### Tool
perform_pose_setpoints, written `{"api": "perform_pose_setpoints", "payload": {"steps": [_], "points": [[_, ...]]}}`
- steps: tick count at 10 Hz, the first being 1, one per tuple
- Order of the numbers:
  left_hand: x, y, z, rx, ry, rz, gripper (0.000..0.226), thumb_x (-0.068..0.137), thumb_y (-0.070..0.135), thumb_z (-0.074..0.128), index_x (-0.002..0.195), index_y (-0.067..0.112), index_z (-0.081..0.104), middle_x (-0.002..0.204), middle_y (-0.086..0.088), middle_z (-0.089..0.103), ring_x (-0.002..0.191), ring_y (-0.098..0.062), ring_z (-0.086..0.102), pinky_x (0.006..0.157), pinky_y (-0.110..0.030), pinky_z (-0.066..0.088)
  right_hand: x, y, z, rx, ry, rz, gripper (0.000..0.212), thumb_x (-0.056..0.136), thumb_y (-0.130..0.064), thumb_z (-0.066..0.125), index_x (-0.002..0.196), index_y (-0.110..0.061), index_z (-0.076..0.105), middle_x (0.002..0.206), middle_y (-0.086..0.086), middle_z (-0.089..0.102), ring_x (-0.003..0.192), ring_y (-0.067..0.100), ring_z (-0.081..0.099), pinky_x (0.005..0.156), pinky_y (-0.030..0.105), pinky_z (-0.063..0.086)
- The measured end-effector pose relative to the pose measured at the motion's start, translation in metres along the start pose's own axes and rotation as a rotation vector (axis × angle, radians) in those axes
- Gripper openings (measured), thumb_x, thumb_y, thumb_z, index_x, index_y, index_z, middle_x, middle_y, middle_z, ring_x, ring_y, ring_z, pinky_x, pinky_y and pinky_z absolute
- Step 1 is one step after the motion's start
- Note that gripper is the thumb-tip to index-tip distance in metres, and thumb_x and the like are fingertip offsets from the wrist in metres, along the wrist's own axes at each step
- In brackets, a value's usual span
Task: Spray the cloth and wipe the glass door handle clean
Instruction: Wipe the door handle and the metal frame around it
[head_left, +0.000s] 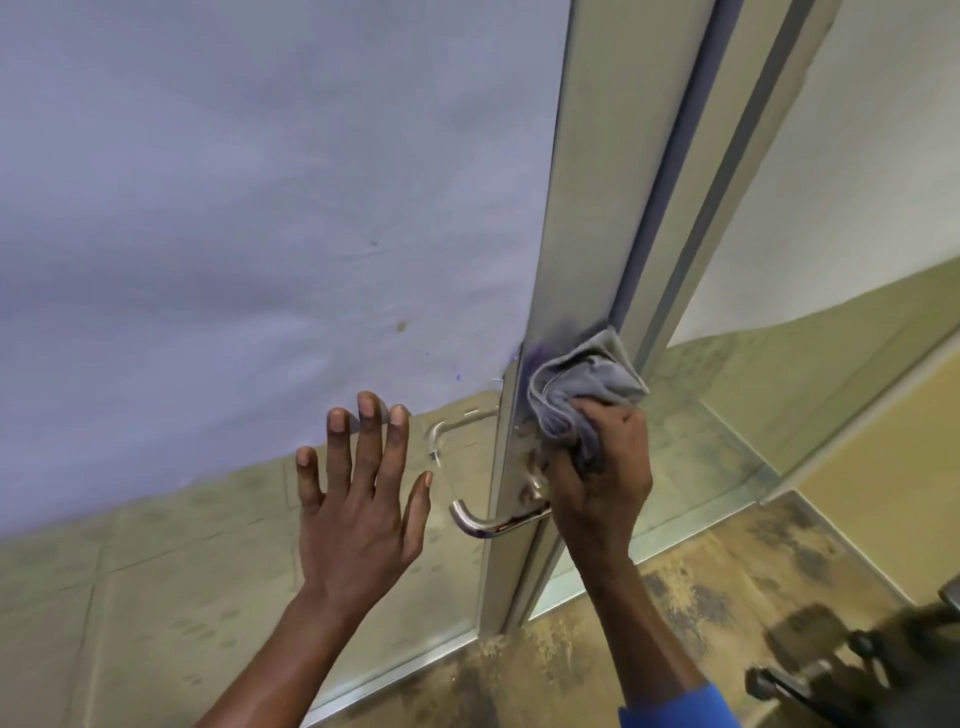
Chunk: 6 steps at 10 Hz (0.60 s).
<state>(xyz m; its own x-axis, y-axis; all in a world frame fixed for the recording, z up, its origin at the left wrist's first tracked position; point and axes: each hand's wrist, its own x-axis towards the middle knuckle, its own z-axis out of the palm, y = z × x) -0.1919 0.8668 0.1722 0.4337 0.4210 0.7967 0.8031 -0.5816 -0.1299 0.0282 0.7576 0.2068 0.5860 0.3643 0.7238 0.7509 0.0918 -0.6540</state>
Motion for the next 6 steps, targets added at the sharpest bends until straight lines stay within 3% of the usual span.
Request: {"api": "perform_pose_setpoints", "payload": {"steps": [1, 2, 3, 4, 5, 6], "points": [[0.0, -0.001, 0.001, 0.011, 0.006, 0.0, 0.109, 0.104, 0.051, 0.064, 0.184, 0.013, 0.001, 0.192, -0.011, -0.014, 0.179, -0.03, -0.018, 0.142, -0.05, -0.019, 0.02, -0.021, 0.015, 0.028, 0.105, 0.009, 0.029, 0.096, -0.015, 0.076, 0.124, -0.018, 0.07, 0.12, 0.012, 0.066, 0.116, 0.024, 0.065, 0.097, 0.032, 0.055], [0.001, 0.0, 0.002, 0.018, 0.009, 0.0, 0.109, 0.104, 0.051, 0.065, 0.184, 0.013, 0.001, 0.192, -0.011, -0.014, 0.179, -0.03, -0.017, 0.142, -0.05, -0.018, 0.014, -0.02, 0.018, 0.056, 0.036, -0.15, 0.022, 0.104, -0.024, 0.072, 0.125, -0.024, 0.068, 0.118, 0.002, 0.054, 0.11, 0.013, 0.058, 0.09, 0.024, 0.049], [0.001, 0.001, 0.002, 0.025, 0.012, -0.005, 0.108, 0.105, 0.052, 0.063, 0.184, 0.013, 0.0, 0.192, -0.011, -0.015, 0.179, -0.03, -0.018, 0.142, -0.05, -0.018, -0.013, 0.009, 0.006, -0.065, -0.159, -0.26, 0.029, 0.096, -0.015, 0.081, 0.123, -0.02, 0.072, 0.123, 0.005, 0.054, 0.106, 0.031, 0.065, 0.085, 0.035, 0.056], [0.001, 0.0, 0.001, 0.029, 0.005, -0.006, 0.106, 0.107, 0.052, 0.062, 0.184, 0.013, 0.0, 0.192, -0.011, -0.016, 0.179, -0.03, -0.018, 0.142, -0.05, -0.019, -0.02, 0.031, -0.006, -0.157, -0.213, -0.212, 0.032, 0.088, -0.007, 0.086, 0.117, -0.015, 0.077, 0.119, 0.013, 0.062, 0.105, 0.031, 0.064, 0.08, 0.039, 0.057], [0.001, 0.0, 0.002, 0.038, 0.006, -0.004, 0.107, 0.106, 0.052, 0.062, 0.184, 0.013, 0.0, 0.192, -0.011, -0.015, 0.179, -0.031, -0.017, 0.142, -0.05, -0.018, -0.002, 0.022, -0.005, -0.085, -0.075, -0.182, 0.027, 0.091, -0.008, 0.081, 0.114, -0.017, 0.073, 0.108, 0.015, 0.066, 0.107, 0.014, 0.055, 0.086, 0.02, 0.048], [0.001, 0.0, 0.003, 0.042, 0.009, -0.003, 0.105, 0.107, 0.053, 0.061, 0.184, 0.013, 0.0, 0.192, -0.012, -0.015, 0.179, -0.031, -0.017, 0.142, -0.05, -0.018, 0.013, 0.004, 0.011, -0.004, 0.053, -0.161, 0.021, 0.096, -0.008, 0.08, 0.116, -0.01, 0.074, 0.11, 0.014, 0.064, 0.11, 0.016, 0.056, 0.094, 0.024, 0.046]]}}
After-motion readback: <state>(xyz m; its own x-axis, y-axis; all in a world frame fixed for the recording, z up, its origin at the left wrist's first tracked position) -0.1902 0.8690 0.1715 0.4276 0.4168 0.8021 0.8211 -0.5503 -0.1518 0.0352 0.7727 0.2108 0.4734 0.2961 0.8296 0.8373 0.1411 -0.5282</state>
